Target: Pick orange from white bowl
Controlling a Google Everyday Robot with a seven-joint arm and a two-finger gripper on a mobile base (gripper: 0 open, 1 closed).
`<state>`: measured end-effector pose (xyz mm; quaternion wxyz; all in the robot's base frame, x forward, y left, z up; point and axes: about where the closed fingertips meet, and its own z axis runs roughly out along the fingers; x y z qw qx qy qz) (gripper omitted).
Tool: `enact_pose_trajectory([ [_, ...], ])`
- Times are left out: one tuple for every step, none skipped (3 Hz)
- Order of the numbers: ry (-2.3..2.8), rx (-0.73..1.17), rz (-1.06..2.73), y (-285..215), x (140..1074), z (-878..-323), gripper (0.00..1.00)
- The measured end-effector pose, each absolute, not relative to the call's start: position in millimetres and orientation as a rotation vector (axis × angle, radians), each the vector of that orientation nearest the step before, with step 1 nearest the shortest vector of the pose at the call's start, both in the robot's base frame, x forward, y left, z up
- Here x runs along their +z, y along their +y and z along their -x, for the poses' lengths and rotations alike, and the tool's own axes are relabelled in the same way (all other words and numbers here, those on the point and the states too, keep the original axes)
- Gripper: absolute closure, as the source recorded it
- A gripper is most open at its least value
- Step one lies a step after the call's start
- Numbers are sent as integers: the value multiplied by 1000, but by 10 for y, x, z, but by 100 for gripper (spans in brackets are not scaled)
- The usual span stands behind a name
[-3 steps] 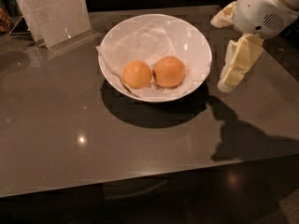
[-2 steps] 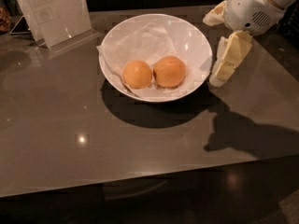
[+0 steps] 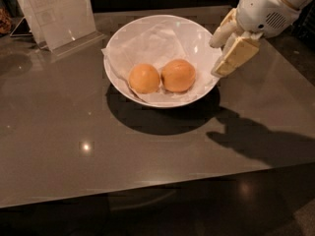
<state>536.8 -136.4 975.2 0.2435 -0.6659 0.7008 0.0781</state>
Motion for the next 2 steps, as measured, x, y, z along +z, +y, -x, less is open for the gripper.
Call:
enact_pose_trajectory([
  [1906,246,1821,-1311,9668,-5487,30],
  [1873,302,1842,-1175,9564,-5665,21],
])
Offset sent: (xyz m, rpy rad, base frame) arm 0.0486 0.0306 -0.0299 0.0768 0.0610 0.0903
